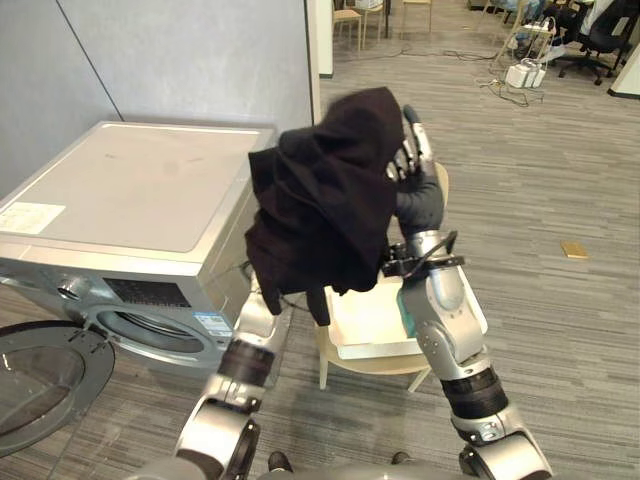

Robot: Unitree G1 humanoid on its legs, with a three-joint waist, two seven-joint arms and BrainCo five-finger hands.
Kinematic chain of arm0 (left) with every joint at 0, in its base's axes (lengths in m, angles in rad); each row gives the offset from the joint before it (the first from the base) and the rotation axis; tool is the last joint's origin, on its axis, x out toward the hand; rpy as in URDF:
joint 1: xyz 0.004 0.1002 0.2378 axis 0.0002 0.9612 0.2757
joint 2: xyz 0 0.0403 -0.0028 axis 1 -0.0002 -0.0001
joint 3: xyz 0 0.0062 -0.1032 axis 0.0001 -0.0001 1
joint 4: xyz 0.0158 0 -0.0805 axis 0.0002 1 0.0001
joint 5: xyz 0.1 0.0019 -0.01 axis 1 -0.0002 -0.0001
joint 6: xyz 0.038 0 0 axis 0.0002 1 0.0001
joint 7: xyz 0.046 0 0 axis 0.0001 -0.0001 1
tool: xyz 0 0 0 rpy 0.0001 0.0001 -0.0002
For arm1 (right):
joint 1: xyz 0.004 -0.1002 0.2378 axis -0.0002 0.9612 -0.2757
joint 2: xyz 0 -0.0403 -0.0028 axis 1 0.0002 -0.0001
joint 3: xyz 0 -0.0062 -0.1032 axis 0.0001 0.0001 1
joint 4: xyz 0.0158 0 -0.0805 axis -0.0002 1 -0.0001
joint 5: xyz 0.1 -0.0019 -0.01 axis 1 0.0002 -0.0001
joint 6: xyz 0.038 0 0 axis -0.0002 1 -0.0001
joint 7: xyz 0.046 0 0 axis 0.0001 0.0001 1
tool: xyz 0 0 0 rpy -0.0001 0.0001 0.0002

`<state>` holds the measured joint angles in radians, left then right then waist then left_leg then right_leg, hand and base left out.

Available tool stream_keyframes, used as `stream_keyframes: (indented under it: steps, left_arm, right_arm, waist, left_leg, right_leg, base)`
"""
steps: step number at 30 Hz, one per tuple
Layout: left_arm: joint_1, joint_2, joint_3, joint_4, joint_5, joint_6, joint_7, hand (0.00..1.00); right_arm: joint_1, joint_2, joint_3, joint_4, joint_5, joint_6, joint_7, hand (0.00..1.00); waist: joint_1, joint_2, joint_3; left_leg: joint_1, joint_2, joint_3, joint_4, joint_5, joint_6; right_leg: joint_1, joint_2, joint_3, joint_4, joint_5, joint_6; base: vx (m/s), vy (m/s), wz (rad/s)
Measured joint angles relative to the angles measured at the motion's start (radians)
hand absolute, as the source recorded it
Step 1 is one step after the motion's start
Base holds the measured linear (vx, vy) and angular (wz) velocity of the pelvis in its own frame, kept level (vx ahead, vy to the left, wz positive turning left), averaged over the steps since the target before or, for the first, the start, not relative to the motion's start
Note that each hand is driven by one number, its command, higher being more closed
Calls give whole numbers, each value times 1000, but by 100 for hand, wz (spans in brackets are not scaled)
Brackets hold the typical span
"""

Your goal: Pick up the laundry basket with both hands and put the clothes into the washing machine.

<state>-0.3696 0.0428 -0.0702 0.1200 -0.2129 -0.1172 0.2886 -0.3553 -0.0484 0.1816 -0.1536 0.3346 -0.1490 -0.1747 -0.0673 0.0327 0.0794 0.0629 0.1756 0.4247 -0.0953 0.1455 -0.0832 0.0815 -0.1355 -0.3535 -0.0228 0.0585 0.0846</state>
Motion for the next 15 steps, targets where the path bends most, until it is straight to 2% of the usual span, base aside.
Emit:
stream_keyframes:
  steps: [3,6,7,8,9,10,11,12,13,15]
  left_arm:
    - [30,0,46,-14,14,-11,3,100]
    - [42,0,85,-44,28,-15,12,100]
    - [56,-1,86,-72,28,-20,19,100]
    - [70,0,87,-96,28,-24,20,100]
    - [85,-1,108,-123,28,-27,19,100]
    - [104,-14,122,-138,28,-30,21,100]
    - [130,-15,125,-148,28,-33,21,100]
    - [192,-16,129,-168,28,-42,15,100]
    - [220,-23,122,-176,28,-44,10,100]
    - [282,-65,104,-212,27,-46,-22,100]
  right_arm:
    - [11,-12,-73,12,-41,2,-13,0]
    - [49,-53,-226,13,-95,8,-52,0]
    - [57,-66,-273,13,-113,16,-71,0]
    - [63,-82,-323,13,-132,24,-88,0]
    - [71,-103,-409,12,-160,36,-108,0]
    - [81,-114,-493,20,-184,51,-120,0]
    - [104,-117,-523,22,-194,60,-131,0]
    - [159,-123,-581,22,-230,73,-148,0]
    - [193,-130,-611,21,-249,80,-156,0]
    - [326,-153,-754,23,-352,133,-175,0]
  waist:
    - [5,1,0]
    - [4,9,7]
    - [5,19,14]
    - [2,26,19]
    - [0,30,25]
    - [10,35,53]
    - [17,30,59]
    - [23,22,62]
    - [14,30,57]
    - [-22,69,30]
  left_leg:
    - [-13,-1,-15,4,0,0]
    - [-107,14,-77,88,4,12]
    - [-164,21,-92,150,9,18]
    - [-209,30,-109,182,32,40]
    - [-197,21,-111,126,55,51]
    - [-236,87,6,440,-180,127]
    - [-231,115,53,578,-239,145]
    - [-182,153,110,752,-286,144]
    - [-158,176,120,810,-294,133]
    - [-114,264,131,892,-297,118]
  right_leg:
    - [1,-1,-13,0,0,0]
    - [-4,-3,-101,17,-6,-7]
    - [-21,4,-119,46,-20,-27]
    - [-25,31,-111,51,-39,-51]
    - [-10,41,-158,15,-46,-68]
    - [0,29,-213,43,-43,-71]
    - [9,18,-225,56,-44,-73]
    - [30,-4,-252,69,-44,-73]
    - [37,-10,-278,74,-44,-74]
    - [29,-35,-392,97,-44,-73]
  base:
    - [-1,1,20]
    - [-18,0,74]
    - [-76,-23,102]
    - [-155,-94,132]
    - [-163,-79,133]
    - [-204,-69,101]
    - [-130,8,58]
    - [-107,15,47]
    - [-87,44,93]
    - [-133,136,153]
